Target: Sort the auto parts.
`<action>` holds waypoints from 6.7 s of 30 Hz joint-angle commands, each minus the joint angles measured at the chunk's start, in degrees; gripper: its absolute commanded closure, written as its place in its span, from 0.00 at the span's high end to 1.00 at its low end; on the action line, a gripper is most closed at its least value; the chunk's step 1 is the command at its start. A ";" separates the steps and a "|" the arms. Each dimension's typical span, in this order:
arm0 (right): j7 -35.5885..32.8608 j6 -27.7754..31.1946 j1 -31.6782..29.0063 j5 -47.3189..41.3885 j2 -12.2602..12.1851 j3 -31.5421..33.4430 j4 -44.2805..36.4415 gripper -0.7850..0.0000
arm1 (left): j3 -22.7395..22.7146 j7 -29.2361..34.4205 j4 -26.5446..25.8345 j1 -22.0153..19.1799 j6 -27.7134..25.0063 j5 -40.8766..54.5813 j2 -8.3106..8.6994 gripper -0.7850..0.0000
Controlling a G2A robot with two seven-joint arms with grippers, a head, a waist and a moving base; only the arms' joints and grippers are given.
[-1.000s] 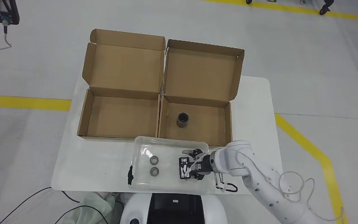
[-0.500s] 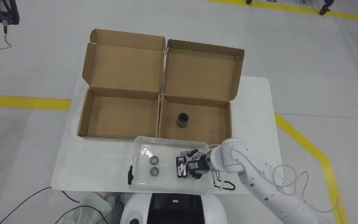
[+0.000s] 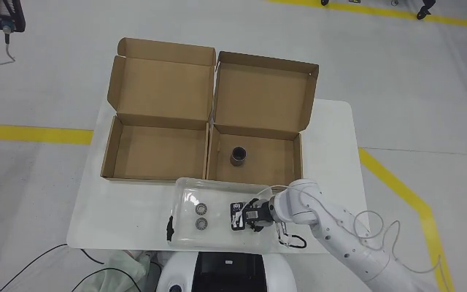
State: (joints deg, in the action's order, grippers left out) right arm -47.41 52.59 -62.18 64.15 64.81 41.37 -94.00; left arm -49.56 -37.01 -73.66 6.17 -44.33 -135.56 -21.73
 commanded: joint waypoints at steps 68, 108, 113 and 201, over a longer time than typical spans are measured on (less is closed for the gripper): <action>103.69 -19.58 -17.19 27.80 -3.56 14.32 -8.14 0.00 | 0.00 0.00 0.00 0.00 0.00 0.00 0.00 1.00; 55.70 -29.65 -24.00 15.20 -3.67 19.57 -15.15 0.00 | 0.00 0.00 0.00 0.00 0.00 0.00 0.00 1.00; 55.70 -29.65 -24.00 15.20 -3.67 19.57 -15.15 0.00 | 0.00 0.00 0.00 0.00 0.00 0.00 0.00 1.00; 27.65 -31.75 -8.02 7.26 -0.49 14.98 0.61 0.00 | 0.00 0.00 0.00 0.00 0.00 0.00 0.00 1.00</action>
State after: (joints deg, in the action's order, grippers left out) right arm -19.26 21.01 -71.05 71.52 64.10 56.89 -94.45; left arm -49.56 -37.01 -73.66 6.17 -44.33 -135.56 -21.73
